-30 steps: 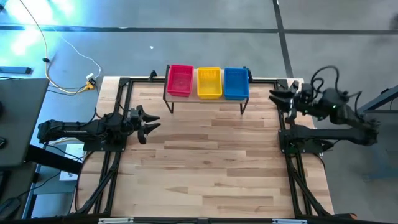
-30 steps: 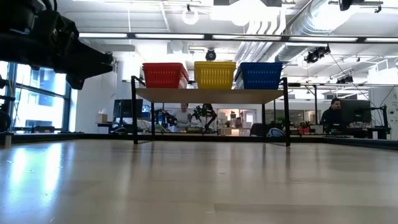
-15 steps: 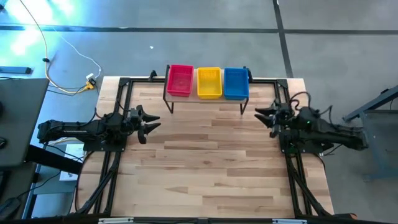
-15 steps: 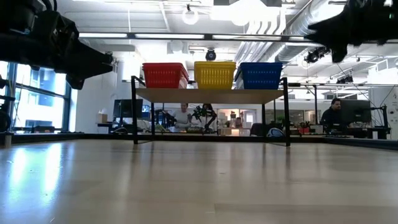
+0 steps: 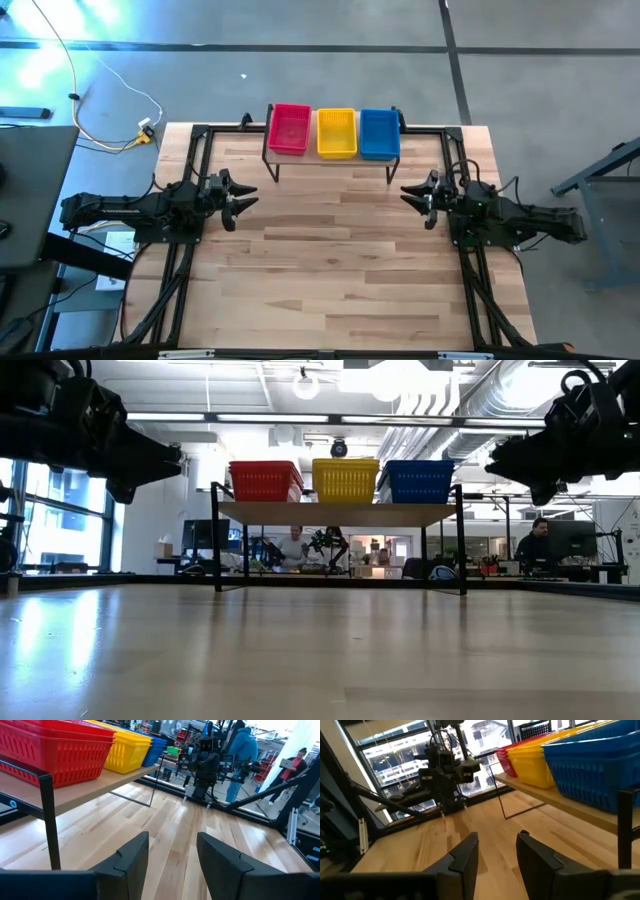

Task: Stack baskets on shelf by color
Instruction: Return to Home Position

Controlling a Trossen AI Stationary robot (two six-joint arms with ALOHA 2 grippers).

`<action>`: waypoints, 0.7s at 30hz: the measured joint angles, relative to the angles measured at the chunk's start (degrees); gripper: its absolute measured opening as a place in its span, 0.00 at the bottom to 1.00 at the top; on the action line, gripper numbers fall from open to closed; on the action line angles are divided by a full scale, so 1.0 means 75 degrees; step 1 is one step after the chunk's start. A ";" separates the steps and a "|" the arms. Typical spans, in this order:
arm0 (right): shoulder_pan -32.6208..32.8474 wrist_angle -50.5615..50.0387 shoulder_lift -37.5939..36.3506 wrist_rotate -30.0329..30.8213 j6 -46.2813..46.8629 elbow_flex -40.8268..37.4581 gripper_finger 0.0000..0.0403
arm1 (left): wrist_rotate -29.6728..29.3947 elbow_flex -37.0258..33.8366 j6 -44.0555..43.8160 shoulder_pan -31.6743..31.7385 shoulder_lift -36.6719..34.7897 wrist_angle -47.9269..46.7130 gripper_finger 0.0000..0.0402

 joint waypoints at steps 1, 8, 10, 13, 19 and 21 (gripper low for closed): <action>0.0000 0.0000 0.0000 -0.0003 -0.0002 0.0000 0.29 | 0.0000 0.0000 -0.0007 0.0000 0.0000 0.0000 0.39; 0.0000 -0.0012 0.0000 -0.0002 0.0424 0.0000 0.29 | 0.0001 0.0000 0.0000 0.0000 0.0000 0.0003 0.39; -0.0001 -0.0012 0.0000 0.0000 0.0405 0.0000 0.29 | 0.0003 0.0000 -0.0008 0.0000 0.0000 0.0003 0.39; -0.0002 -0.0014 0.0003 0.0003 0.0324 0.0000 0.29 | 0.0003 0.0000 -0.0008 0.0000 0.0000 0.0003 0.39; 0.0000 -0.0017 0.0003 0.0006 0.0353 0.0000 0.29 | 0.0003 0.0000 -0.0001 0.0000 0.0000 0.0003 0.39; 0.0000 -0.0020 0.0003 0.0009 0.0349 0.0000 0.29 | 0.0003 0.0000 -0.0004 0.0000 0.0000 0.0003 0.39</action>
